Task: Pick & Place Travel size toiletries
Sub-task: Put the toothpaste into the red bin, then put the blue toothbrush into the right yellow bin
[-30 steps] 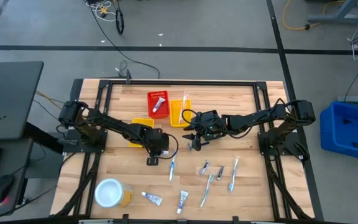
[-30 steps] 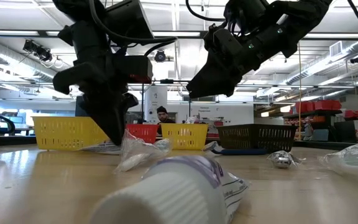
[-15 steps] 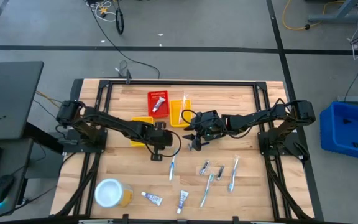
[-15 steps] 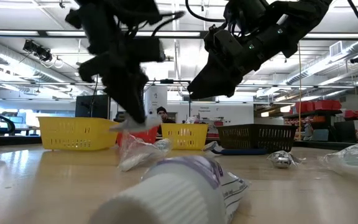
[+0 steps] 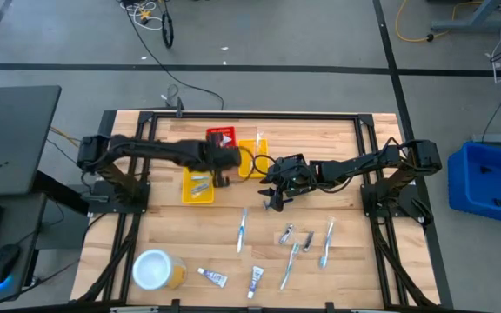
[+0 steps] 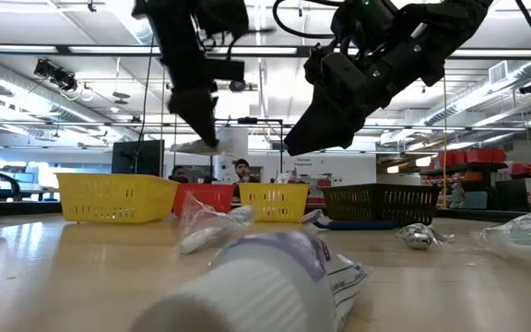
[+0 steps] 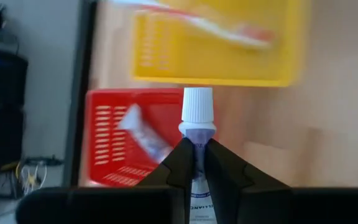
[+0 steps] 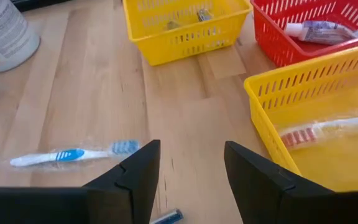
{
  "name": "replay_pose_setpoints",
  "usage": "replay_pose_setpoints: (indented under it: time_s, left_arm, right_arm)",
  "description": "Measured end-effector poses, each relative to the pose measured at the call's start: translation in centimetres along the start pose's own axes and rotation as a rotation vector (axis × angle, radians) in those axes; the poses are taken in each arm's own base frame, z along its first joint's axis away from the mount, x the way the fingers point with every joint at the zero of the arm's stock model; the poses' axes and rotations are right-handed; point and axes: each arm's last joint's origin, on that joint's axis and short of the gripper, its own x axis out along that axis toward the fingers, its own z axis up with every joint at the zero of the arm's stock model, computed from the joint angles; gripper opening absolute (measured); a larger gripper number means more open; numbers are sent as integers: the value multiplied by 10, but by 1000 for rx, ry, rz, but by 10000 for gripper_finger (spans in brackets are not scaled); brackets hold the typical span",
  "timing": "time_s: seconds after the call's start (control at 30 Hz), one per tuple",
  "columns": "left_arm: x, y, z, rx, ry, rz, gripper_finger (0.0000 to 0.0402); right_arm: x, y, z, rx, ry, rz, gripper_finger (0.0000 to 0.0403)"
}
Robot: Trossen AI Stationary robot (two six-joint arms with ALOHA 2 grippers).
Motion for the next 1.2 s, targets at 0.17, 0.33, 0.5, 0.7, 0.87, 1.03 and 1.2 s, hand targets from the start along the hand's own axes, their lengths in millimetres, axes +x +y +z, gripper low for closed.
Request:
replay_pose_setpoints:
  time_s: [0.17, 0.33, 0.5, 0.7, 0.87, 1.03, 1.2]
  left_arm:
    - [21, 38, -4, -121, 9, 9, 45]
    - [35, 64, -8, -176, -8, -45, 47]
    - [61, 71, -11, -198, 24, -65, 47]
    - [88, 62, -16, -183, 105, -93, 48]
    - [91, 60, -17, -194, 116, -116, 66]
    - [91, 61, -18, -196, 120, -111, 106]
    - [88, 61, -16, -225, 118, -66, 136]
  right_arm:
    - [0, 0, -1, 0, 8, -2, 197]
    - [0, 0, -1, 0, 8, -2, 202]
    - [0, 0, -1, 0, 8, -2, 197]
    - [0, 0, -1, 0, 8, -2, 184]
    - [0, 0, -1, -9, 8, -2, 177]
    - [0, 0, -1, -13, 8, -2, 172]
    - [0, 0, -1, -13, 8, -1, 169]
